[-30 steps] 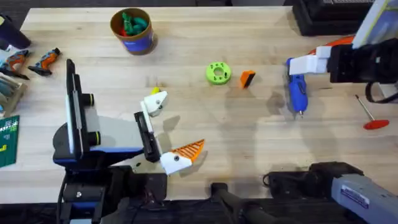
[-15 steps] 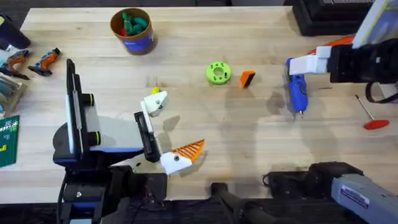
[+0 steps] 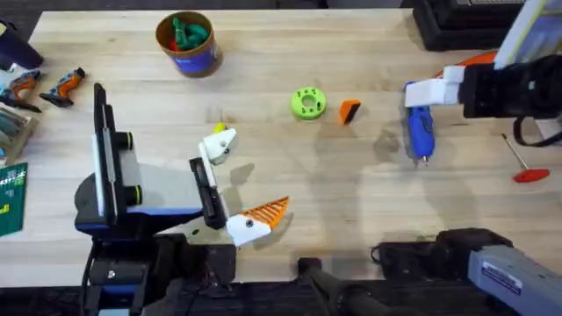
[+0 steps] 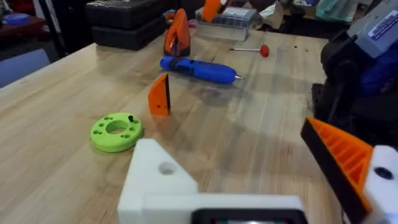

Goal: Pick up the gripper from the table and insert it into the empty holder that is missing its gripper. Then pick up a screw, insert it into the mounting hole, and use the screwdriver to tighten it. Finally, clean up the table by picking up the vegetable and placing it into the bucket.

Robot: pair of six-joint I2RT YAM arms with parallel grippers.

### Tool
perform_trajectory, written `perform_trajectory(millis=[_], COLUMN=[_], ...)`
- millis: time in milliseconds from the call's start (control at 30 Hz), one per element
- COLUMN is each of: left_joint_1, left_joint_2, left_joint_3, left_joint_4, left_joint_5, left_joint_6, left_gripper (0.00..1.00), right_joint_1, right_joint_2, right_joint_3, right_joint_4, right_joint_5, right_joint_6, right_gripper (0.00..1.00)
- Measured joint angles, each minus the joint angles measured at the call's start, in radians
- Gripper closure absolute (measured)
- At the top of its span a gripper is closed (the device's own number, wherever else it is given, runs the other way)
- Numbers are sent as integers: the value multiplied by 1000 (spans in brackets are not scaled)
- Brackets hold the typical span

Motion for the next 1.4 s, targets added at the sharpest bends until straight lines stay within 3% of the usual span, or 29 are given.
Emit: perform_trajectory(millis=[433, 800, 933, 1200, 1400], left_joint_1=[0, 0, 0, 0, 0], left_joint_2=[0, 0, 0, 0, 0], left_joint_3=[0, 0, 0, 0, 0], left_joint_4=[0, 0, 0, 0, 0], left_joint_5=[0, 1, 1, 1, 2], left_joint_6=[2, 3, 3, 3, 3], left_gripper=[15, 15, 15, 15, 15], right_joint_1=[227, 397, 457, 481, 432], right_joint_2=[29, 250, 332, 466, 535], right_joint_3=[149, 342, 362, 362, 362], right_joint_4=[-123, -245, -243, -206, -186], right_joint_5=[-10, 34, 80, 140, 154], right_joint_6=[103, 175, 180, 182, 172], right_gripper=[10, 11, 11, 10, 9])
